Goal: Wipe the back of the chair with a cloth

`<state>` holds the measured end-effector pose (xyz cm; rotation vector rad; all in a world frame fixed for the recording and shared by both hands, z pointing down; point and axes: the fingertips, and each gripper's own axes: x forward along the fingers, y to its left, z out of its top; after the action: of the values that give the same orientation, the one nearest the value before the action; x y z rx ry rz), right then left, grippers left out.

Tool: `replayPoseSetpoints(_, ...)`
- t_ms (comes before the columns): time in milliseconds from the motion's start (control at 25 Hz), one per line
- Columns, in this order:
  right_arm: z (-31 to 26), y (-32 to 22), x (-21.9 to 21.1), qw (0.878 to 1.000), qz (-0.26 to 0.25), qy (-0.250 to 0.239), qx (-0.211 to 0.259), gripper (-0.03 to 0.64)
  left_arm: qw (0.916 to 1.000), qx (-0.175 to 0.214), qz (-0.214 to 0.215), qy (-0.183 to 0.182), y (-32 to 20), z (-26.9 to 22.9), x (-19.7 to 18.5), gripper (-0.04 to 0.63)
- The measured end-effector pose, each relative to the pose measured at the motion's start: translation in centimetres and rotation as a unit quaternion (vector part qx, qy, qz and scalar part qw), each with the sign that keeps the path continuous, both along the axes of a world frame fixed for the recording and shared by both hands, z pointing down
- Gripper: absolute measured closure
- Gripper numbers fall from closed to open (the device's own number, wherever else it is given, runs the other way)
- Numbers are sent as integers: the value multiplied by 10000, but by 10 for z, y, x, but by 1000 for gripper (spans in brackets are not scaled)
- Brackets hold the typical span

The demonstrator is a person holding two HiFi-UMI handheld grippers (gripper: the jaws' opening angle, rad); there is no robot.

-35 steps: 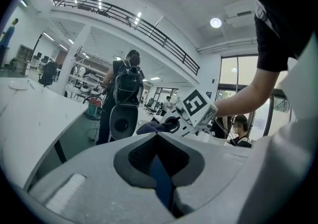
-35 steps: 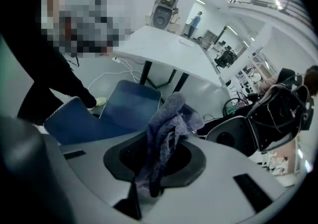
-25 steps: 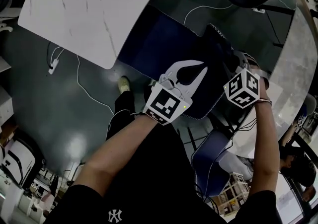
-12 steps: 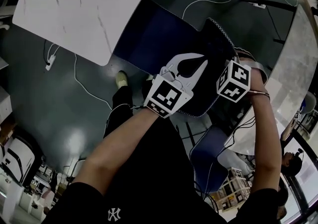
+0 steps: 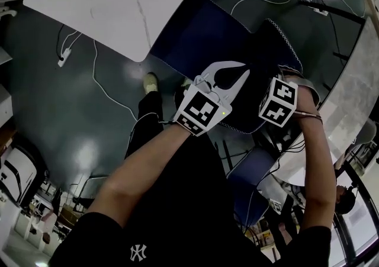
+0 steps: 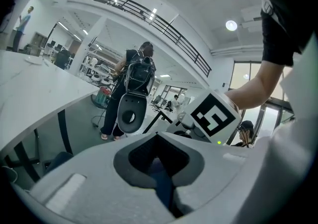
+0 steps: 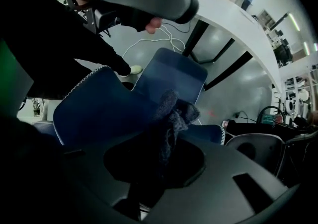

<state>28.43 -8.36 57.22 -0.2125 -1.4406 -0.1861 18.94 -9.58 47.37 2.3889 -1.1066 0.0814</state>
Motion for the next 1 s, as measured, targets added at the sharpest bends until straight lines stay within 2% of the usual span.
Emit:
replayPoseSetpoints(200, 8, 38, -12, 9994, -67, 140, -302, 534, 9999, -79, -70, 14, 16, 6, -19, 588)
replayPoseSetpoints(560, 7, 124, -33, 9954, 109, 89, -944, 534, 9999, -87, -40, 84, 43, 1, -39, 588)
replayPoseSetpoints(800, 1, 178, -47, 9912, 292, -25, -1291, 534, 9999, -24, 70, 114, 59, -6, -43, 588)
replayPoseSetpoints(1000, -3, 200, -61, 9873, 581, -253, -1457, 534, 9997, 29, 221, 124, 69, -10, -41, 588)
